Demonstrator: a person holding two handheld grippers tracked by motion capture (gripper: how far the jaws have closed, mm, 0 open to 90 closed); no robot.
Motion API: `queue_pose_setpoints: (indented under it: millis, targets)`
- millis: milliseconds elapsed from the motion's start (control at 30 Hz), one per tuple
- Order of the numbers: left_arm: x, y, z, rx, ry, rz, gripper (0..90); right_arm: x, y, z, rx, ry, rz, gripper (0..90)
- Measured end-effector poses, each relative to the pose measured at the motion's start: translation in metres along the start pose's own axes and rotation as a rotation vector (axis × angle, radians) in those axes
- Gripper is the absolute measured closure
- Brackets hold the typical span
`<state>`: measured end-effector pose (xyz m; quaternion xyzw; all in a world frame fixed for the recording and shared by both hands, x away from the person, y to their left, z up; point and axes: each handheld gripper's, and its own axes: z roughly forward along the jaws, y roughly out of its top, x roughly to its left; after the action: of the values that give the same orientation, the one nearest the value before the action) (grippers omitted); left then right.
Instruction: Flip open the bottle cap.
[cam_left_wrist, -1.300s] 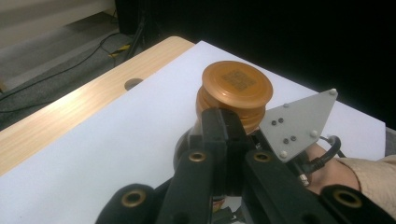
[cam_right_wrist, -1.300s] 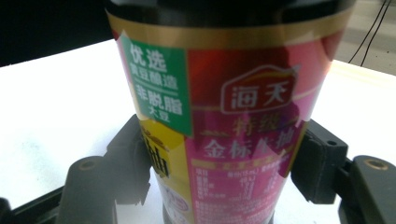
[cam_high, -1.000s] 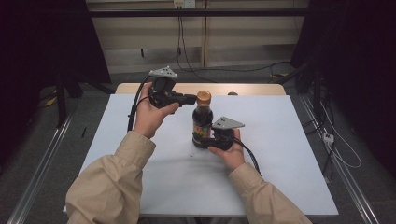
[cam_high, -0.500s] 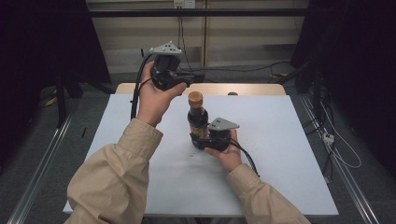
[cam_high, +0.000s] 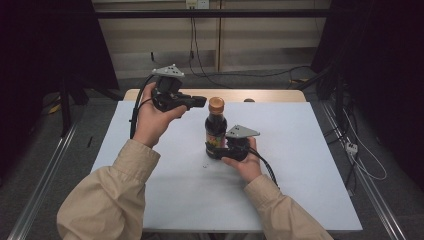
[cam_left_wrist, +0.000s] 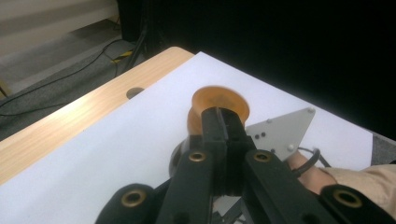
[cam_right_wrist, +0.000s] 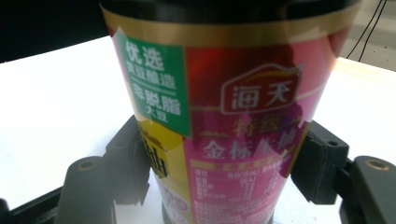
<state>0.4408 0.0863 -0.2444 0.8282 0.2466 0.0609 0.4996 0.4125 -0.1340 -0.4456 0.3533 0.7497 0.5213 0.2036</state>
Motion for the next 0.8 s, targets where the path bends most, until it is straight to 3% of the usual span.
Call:
queue_pose_setpoints:
  millis: [567, 800]
  targets:
    - [0.002, -0.004, 0.012, 0.016, 0.003, -0.009, 90.0, -0.001, 0.000, 0.000, 0.004, 0.000, -0.002, 30.6]
    - [0.003, -0.008, 0.015, 0.045, 0.013, -0.005, 90.0, 0.000, 0.000, 0.000, 0.005, 0.000, -0.002, 30.6]
